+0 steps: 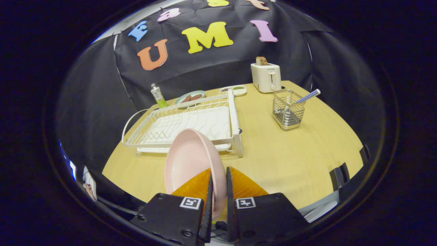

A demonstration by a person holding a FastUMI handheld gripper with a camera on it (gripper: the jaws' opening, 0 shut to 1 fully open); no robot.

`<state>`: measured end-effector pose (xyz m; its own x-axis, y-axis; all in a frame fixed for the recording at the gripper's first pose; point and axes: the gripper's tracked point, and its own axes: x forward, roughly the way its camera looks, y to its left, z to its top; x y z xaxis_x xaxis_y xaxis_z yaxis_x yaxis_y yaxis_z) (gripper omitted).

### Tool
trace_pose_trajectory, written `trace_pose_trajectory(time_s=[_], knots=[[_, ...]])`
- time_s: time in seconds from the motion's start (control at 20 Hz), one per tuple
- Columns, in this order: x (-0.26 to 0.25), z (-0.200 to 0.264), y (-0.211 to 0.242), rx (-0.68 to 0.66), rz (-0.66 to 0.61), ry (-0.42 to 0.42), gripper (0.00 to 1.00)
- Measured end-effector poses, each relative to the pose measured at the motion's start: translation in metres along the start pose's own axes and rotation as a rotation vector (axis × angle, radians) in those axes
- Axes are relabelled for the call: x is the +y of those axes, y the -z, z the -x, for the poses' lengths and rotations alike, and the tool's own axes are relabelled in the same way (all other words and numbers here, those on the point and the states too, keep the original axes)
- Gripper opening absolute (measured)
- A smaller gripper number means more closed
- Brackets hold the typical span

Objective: Take the plate from the dish rack, then take the spoon from the basket and place it into the plate.

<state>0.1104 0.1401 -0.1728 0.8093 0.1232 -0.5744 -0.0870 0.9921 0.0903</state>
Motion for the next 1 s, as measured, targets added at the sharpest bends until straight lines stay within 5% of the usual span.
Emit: trace_pose_trajectory(time_s=[0.2,0.25,0.5,0.75,1.0], knots=[[-0.011,-0.008,0.006,-0.054,0.064,0.063,0.38],[-0.011,-0.010,0.011,-0.051,0.071,0.066,0.54],[-0.011,-0.026,0.025,-0.023,0.100,0.056,0.66],[-0.019,-0.014,0.003,-0.132,0.077,0.056,0.69],[-0.049,-0.016,-0.016,-0.188,0.050,0.112,1.00]])
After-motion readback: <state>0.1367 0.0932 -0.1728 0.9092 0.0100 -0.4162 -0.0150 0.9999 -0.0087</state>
